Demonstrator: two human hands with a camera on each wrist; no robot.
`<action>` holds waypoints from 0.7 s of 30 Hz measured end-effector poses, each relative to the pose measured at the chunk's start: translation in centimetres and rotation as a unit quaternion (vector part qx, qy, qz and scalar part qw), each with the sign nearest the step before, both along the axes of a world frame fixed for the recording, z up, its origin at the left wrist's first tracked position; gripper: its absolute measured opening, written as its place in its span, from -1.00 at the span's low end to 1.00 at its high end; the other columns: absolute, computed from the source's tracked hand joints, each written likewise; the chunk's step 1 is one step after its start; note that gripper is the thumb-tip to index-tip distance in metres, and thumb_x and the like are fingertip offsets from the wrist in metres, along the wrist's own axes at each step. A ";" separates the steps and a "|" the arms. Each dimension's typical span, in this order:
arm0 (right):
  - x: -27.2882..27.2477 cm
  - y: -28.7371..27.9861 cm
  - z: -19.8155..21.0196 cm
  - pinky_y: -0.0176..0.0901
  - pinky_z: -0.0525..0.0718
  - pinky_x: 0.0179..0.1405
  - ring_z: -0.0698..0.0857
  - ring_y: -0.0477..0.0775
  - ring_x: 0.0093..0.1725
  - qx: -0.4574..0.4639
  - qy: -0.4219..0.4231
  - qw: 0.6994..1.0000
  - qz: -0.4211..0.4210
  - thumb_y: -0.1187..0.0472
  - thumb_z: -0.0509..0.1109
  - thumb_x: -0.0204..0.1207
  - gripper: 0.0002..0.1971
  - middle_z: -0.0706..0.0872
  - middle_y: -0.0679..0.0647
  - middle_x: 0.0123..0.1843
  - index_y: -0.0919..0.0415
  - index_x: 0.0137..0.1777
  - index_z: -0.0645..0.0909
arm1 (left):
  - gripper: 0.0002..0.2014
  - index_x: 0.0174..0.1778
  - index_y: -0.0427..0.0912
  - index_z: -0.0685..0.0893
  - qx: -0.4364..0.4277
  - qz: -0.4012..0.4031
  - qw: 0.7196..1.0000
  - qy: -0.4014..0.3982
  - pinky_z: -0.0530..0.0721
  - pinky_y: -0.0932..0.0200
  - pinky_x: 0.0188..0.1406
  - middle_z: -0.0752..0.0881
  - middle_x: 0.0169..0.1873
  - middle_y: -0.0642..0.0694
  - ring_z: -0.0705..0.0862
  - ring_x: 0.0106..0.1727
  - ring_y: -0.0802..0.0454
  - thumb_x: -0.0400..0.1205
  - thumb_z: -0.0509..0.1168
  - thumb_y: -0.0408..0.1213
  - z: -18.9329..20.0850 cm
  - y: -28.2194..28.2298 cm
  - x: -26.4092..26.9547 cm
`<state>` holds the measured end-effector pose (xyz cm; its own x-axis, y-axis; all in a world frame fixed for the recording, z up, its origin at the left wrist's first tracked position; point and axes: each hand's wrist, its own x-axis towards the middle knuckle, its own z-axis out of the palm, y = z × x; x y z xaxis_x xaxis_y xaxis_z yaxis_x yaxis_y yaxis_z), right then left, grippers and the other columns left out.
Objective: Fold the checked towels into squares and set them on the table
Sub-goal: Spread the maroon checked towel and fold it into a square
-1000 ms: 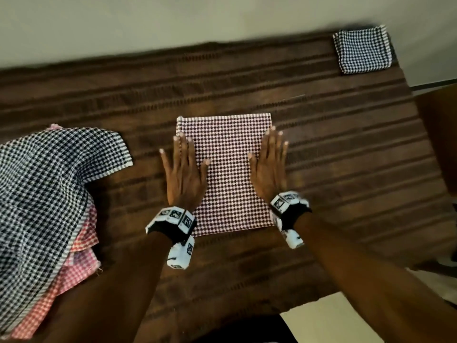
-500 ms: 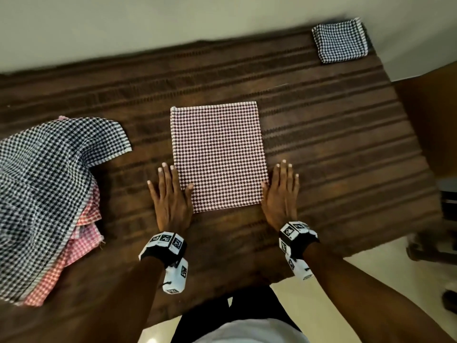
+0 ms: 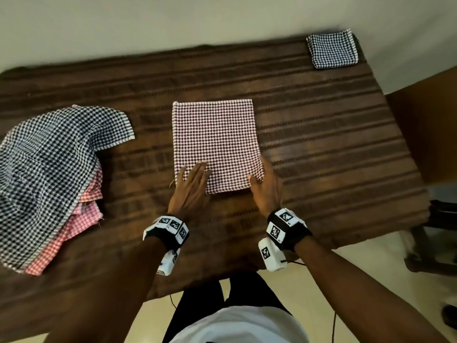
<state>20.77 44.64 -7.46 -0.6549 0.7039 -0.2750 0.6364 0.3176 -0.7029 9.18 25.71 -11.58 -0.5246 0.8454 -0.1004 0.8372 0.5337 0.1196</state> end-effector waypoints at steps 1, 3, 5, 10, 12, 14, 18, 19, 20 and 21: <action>0.3 0.3 0.0 -0.07 0.41 0.37 0.55 0.22 0.38 0.011 0.018 1.000 0.008 0.18 0.35 0.58 -0.47 0.58 0.17 0.44 0.12 0.55 0.37 | -0.46 0.43 -0.34 0.52 0.003 0.000 1.000 0.011 0.37 -0.38 0.45 0.51 0.47 -0.32 0.48 0.49 -0.26 0.55 0.22 -0.17 0.2 -0.2 0.0; 0.6 1.1 -0.1 -0.22 0.42 0.23 0.62 0.20 0.30 0.032 0.021 0.998 0.045 0.13 0.42 0.55 -0.58 0.68 0.17 0.31 0.17 0.39 0.56 | -0.53 0.33 -0.38 0.56 0.018 0.013 1.000 0.006 0.53 -0.31 0.25 0.64 0.29 -0.34 0.63 0.29 -0.30 0.54 0.05 -0.31 1.0 -0.6 -0.2; 0.9 2.0 -0.2 -0.20 0.40 0.24 0.58 0.19 0.32 0.009 -0.025 0.994 0.108 0.02 0.52 0.44 -0.53 0.65 0.16 0.30 0.18 0.31 0.61 | -0.59 0.22 -0.34 0.57 0.042 0.034 0.998 -0.014 0.58 -0.18 0.03 0.72 0.04 -0.31 0.71 0.01 -0.30 0.51 0.01 -0.36 1.8 -1.1 -0.2; 3.7 3.0 -0.8 0.12 0.61 0.16 0.60 0.28 0.13 0.126 -0.101 0.942 0.294 0.29 0.49 0.37 -0.79 0.60 0.25 0.10 0.23 0.02 0.70 | -0.55 0.32 -0.36 0.49 0.021 -0.005 0.996 -0.087 0.71 -0.14 -0.19 0.74 -0.03 -0.39 0.74 -0.12 -0.36 0.49 0.29 -0.48 3.3 -3.0 0.9; 5.1 3.9 -0.3 0.16 0.63 0.00 0.58 0.22 0.00 0.163 -0.083 0.924 0.336 0.31 0.45 0.38 -0.91 0.59 0.20 -0.05 0.21 -0.12 0.70 | -0.57 0.35 -0.29 0.42 0.002 -0.089 0.990 -0.105 0.76 -0.09 -0.34 0.76 -0.05 -0.40 0.78 -0.20 -0.34 0.55 0.18 -0.31 3.3 -4.5 1.5; 6.2 4.8 0.5 0.11 0.62 -0.05 0.57 0.16 -0.04 0.171 -0.054 0.908 0.379 0.28 0.46 0.40 -0.96 0.59 0.15 -0.08 0.21 -0.16 0.69 | -0.60 0.31 -0.17 0.40 -0.005 -0.124 0.981 -0.147 0.78 -0.04 -0.38 0.77 -0.13 -0.35 0.79 -0.25 -0.29 0.55 0.09 -0.16 3.4 -5.6 1.4; 5.2 6.2 2.0 0.05 0.60 -0.04 0.63 0.20 -0.11 0.177 -0.025 0.905 0.386 0.23 0.32 0.49 -0.87 0.70 0.17 -0.14 0.25 -0.15 0.68 | -0.71 0.01 -0.19 0.71 0.051 -0.128 0.974 -0.178 0.71 0.19 -0.33 0.79 -0.21 -0.22 0.74 -0.20 -0.01 0.50 0.25 -0.12 6.1 -4.3 -1.0; 4.0 6.5 2.1 0.07 0.62 -0.07 0.65 0.23 -0.12 0.180 -0.018 0.911 0.370 0.18 0.24 0.51 -0.79 0.73 0.20 -0.14 0.27 -0.12 0.68 | -0.73 -0.05 -0.23 0.76 0.063 -0.113 0.979 -0.157 0.69 0.20 -0.31 0.79 -0.24 -0.21 0.72 -0.21 0.03 0.48 0.32 -0.13 6.7 -3.6 -2.2; 2.7 6.7 2.0 0.09 0.63 -0.09 0.66 0.25 -0.12 0.174 -0.010 0.921 0.348 0.17 0.20 0.52 -0.75 0.74 0.23 -0.13 0.29 -0.09 0.68 | -0.75 -0.01 -0.24 0.78 0.048 -0.076 0.986 -0.141 0.70 0.17 -0.23 0.80 -0.18 -0.23 0.74 -0.16 -0.01 0.50 0.38 -0.18 7.2 -2.8 -3.5; 1.2 6.9 1.9 0.10 0.63 -0.08 0.67 0.27 -0.10 0.169 -0.004 0.929 0.328 0.19 0.20 0.53 -0.76 0.73 0.26 -0.11 0.30 -0.04 0.66 | -0.74 0.10 -0.23 0.75 0.026 -0.013 0.989 -0.147 0.71 0.09 -0.09 0.79 -0.07 -0.26 0.75 -0.05 -0.12 0.55 0.40 -0.21 7.2 -2.2 -5.1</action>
<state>21.94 51.49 -5.59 -0.9728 0.1998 -0.1174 0.2318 0.8410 -0.4889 4.08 23.50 -4.38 -0.4579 0.8660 -0.2009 0.7751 0.4996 0.3868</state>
